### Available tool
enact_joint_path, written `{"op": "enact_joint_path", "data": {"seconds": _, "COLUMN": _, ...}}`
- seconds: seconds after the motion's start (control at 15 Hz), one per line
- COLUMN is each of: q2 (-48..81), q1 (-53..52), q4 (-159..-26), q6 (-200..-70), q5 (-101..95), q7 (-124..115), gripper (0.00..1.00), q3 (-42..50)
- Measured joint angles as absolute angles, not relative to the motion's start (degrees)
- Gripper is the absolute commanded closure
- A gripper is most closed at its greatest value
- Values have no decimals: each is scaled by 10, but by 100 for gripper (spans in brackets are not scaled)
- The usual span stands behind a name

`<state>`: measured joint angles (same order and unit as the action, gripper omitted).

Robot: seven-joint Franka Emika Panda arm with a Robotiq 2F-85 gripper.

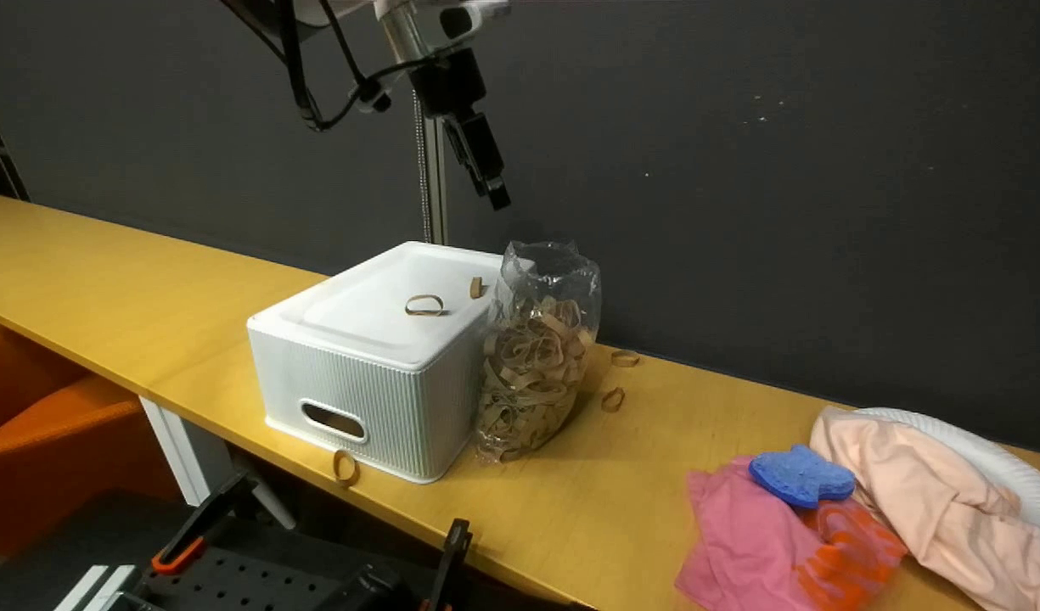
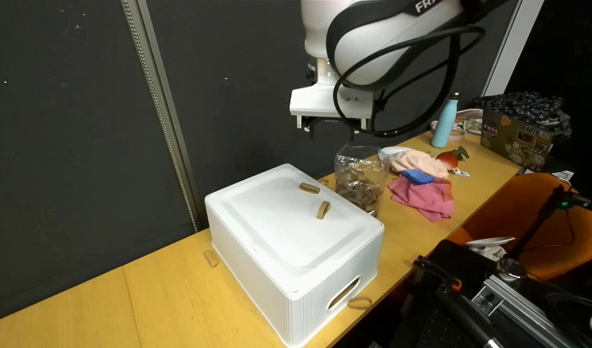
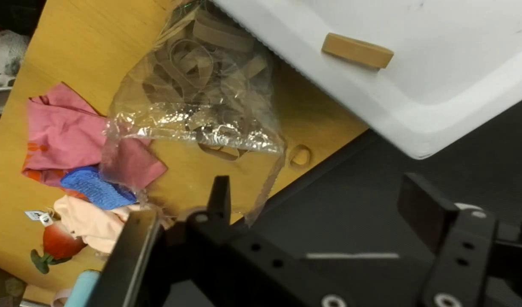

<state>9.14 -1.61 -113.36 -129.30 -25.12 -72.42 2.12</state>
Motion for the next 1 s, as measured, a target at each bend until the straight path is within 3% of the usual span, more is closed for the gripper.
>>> {"op": "enact_joint_path", "data": {"seconds": 1.0, "q2": 259, "q1": -58, "q4": -1032, "q6": -1295, "q5": -207, "q7": -667, "gripper": 0, "q3": 22}}
